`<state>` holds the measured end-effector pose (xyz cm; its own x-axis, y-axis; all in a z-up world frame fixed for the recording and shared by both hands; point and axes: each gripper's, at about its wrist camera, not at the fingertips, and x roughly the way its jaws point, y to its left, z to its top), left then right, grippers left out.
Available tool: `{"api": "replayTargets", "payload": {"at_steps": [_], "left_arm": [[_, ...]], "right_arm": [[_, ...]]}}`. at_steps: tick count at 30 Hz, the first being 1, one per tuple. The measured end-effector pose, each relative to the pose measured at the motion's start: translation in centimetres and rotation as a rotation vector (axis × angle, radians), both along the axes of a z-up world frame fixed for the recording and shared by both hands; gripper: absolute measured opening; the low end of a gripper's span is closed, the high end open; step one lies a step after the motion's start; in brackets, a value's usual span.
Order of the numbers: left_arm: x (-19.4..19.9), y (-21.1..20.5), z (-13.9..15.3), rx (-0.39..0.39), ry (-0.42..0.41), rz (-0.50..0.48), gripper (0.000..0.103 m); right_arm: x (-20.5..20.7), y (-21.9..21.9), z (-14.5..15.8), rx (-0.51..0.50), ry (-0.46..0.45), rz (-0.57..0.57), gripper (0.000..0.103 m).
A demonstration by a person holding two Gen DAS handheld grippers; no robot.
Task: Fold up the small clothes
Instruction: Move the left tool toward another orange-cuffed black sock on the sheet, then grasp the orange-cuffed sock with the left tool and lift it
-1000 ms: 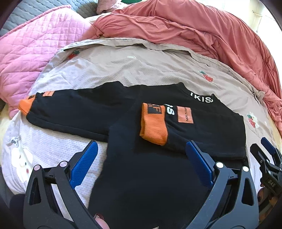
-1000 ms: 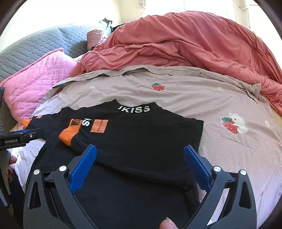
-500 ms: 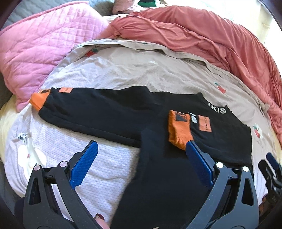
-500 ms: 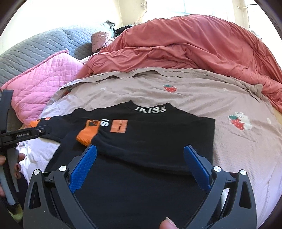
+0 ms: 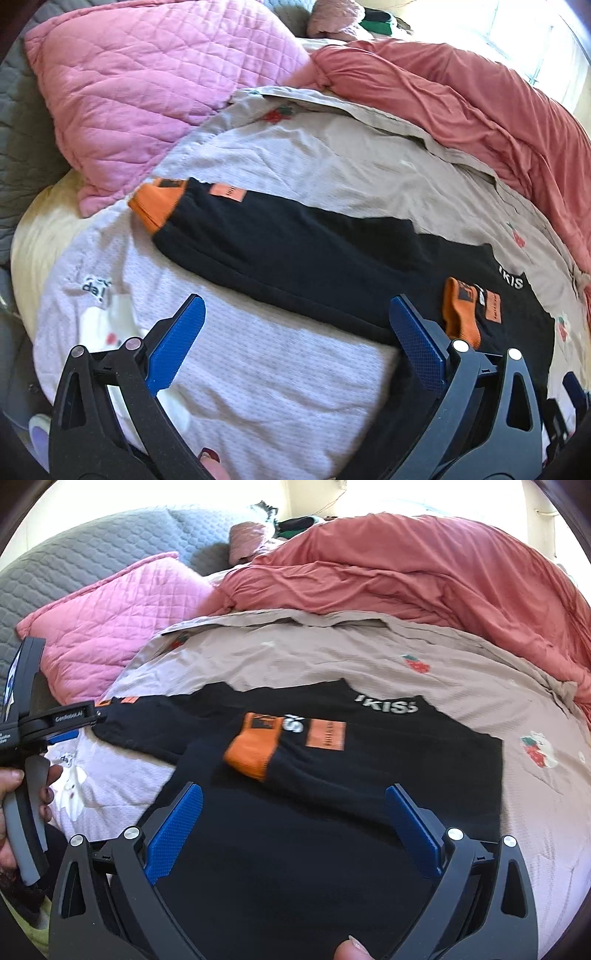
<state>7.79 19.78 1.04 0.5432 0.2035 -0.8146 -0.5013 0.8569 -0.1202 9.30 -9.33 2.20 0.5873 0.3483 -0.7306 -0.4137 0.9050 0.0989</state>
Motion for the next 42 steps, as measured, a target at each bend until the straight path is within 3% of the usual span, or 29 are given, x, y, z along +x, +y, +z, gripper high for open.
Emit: {"api": "replayTargets", "payload": {"at_steps": [6,10,15,23,26,36,42], "left_arm": [[-0.2,1.9,0.6,0.03,-0.005,0.007,0.094],[-0.2,3.3,0.0,-0.018,0.001,0.009,0.094],[-0.4,5.0,-0.4,-0.015,0.009,0.043,0.094],[-0.9,8.6,-1.6,-0.05,-0.004,0.135,0.094],[-1.3,10.5,-2.0,-0.099,-0.022,0.185,0.094],[0.5,14.3,-3.7,-0.139,-0.017,0.281,0.069],[1.8,16.0,-5.4,-0.179,-0.009,0.333,0.068]], "right_arm": [[-0.4,3.9,-0.2,0.003,0.038,0.053,0.098],[-0.7,6.8,-0.2,-0.006,0.054,0.097,0.098],[-0.9,10.0,0.2,-0.024,0.05,0.152,0.098],[-1.0,13.6,0.5,-0.034,0.048,0.21,0.098],[-1.1,14.4,0.4,-0.047,0.045,0.228,0.098],[-0.4,14.3,0.5,-0.036,0.052,0.219,0.098],[-1.0,13.8,0.1,-0.044,0.056,0.22,0.098]]}}
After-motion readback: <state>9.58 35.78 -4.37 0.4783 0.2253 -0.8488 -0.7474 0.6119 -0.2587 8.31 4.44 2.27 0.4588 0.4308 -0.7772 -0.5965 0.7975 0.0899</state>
